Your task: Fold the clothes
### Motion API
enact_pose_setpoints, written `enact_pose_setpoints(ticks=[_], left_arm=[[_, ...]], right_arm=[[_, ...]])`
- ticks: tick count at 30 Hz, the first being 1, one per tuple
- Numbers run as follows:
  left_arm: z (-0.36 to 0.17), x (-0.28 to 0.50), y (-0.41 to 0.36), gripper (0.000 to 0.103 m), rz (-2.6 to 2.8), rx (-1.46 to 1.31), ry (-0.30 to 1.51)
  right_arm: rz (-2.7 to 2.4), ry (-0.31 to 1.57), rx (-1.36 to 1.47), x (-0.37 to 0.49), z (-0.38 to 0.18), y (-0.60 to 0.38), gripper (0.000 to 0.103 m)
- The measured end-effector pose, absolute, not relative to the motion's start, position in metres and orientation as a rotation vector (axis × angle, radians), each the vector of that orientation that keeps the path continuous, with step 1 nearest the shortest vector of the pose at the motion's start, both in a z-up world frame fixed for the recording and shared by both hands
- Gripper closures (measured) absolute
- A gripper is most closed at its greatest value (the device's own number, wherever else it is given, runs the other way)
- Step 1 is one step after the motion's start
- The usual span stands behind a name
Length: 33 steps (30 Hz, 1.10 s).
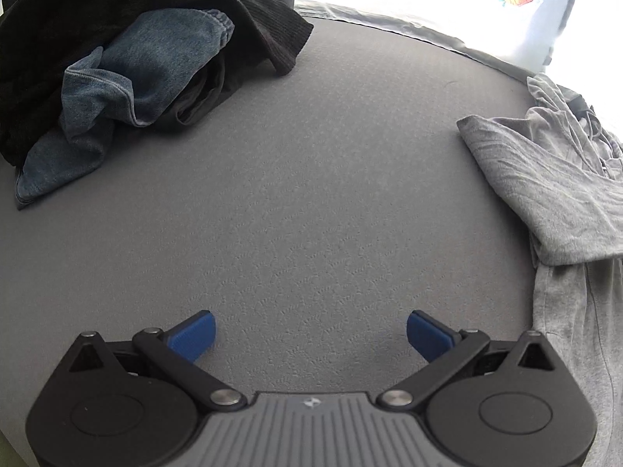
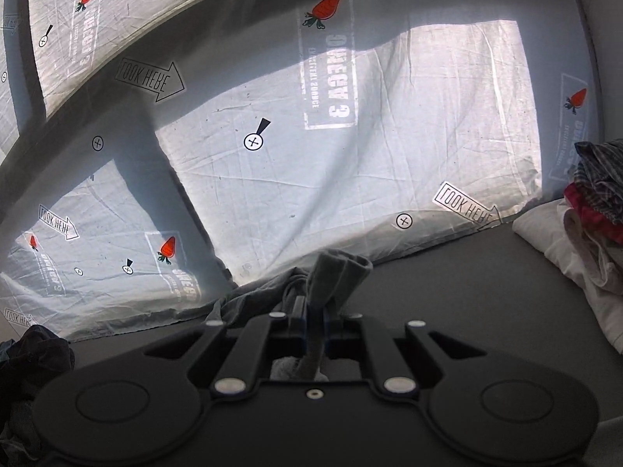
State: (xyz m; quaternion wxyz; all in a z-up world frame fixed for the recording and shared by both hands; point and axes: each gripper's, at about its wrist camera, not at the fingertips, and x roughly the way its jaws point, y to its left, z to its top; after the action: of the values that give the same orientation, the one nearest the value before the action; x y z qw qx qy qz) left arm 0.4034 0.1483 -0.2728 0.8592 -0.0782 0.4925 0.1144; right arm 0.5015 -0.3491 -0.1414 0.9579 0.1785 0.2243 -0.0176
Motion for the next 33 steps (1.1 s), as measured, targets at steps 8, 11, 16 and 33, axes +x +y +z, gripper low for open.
enact_pose_setpoints(ticks=[8, 11, 16, 33], left_arm=[[-0.253, 0.452, 0.08, 0.0, -0.012, -0.084, 0.963], [-0.254, 0.465, 0.056, 0.0, -0.095, -0.019, 0.963], [-0.266, 0.486, 0.03, 0.0, -0.122, 0.108, 0.968], [-0.274, 0.481, 0.087, 0.0, 0.094, -0.041, 0.942]], right_arm=[[-0.202, 0.456, 0.383, 0.485, -0.152, -0.398, 0.096], [-0.254, 0.464, 0.398, 0.478, -0.158, -0.414, 0.096], [-0.312, 0.478, 0.394, 0.469, -0.168, -0.428, 0.096], [-0.473, 0.669, 0.417, 0.43, -0.237, -0.449, 0.097]])
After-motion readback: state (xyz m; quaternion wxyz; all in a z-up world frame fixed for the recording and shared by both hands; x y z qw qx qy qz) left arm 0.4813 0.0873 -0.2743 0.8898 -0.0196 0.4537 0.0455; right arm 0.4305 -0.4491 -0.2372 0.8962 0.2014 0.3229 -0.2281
